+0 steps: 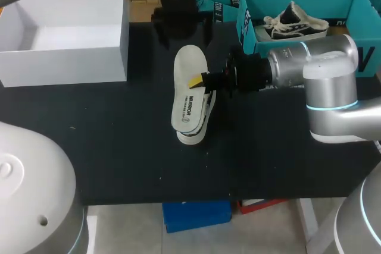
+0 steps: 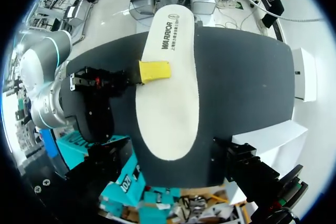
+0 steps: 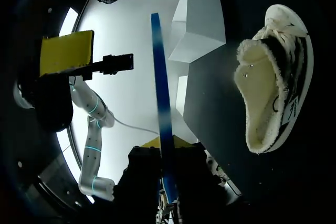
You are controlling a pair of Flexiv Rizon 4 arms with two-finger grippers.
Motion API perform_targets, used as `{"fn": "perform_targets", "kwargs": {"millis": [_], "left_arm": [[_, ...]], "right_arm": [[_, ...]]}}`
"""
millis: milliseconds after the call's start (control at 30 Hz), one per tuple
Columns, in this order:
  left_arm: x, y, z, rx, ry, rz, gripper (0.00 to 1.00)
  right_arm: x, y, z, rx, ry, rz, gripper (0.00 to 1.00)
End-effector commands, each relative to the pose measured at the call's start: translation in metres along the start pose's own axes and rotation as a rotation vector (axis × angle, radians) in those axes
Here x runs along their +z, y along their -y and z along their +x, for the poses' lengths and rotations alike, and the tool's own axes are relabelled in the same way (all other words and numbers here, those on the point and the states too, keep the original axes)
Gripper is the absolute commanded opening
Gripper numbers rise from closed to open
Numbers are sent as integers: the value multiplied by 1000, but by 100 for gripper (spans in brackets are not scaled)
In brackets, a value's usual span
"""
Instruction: Take the shoe out of the shoebox, open the shoe tongue, remove and reinsert the insole, then place the shoe into the shoebox
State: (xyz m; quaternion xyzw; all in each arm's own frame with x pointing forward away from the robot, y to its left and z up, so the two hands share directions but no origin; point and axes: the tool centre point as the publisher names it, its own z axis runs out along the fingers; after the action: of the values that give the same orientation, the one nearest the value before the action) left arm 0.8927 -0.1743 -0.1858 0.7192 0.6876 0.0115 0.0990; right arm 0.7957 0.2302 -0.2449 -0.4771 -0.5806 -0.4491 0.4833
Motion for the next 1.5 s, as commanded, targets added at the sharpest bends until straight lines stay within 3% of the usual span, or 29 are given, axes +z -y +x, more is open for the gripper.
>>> {"fn": "perform_targets", "kwargs": {"millis": [33, 333, 1067, 1367, 1500], "left_arm": [[-6, 24, 13, -4, 13, -28, 100], [-18, 59, 17, 7, 14, -39, 100], [-20, 136, 19, 33, 34, -26, 100], [-29, 151, 20, 29, 67, -13, 100], [-31, 152, 26, 26, 154, 28, 100]], "right_arm": [[1, 0, 0, 0, 1, -2, 0], [1, 0, 0, 0, 1, -2, 0], [1, 0, 0, 0, 1, -2, 0], [1, 0, 0, 0, 1, -2, 0], [1, 0, 0, 0, 1, -2, 0]]}}
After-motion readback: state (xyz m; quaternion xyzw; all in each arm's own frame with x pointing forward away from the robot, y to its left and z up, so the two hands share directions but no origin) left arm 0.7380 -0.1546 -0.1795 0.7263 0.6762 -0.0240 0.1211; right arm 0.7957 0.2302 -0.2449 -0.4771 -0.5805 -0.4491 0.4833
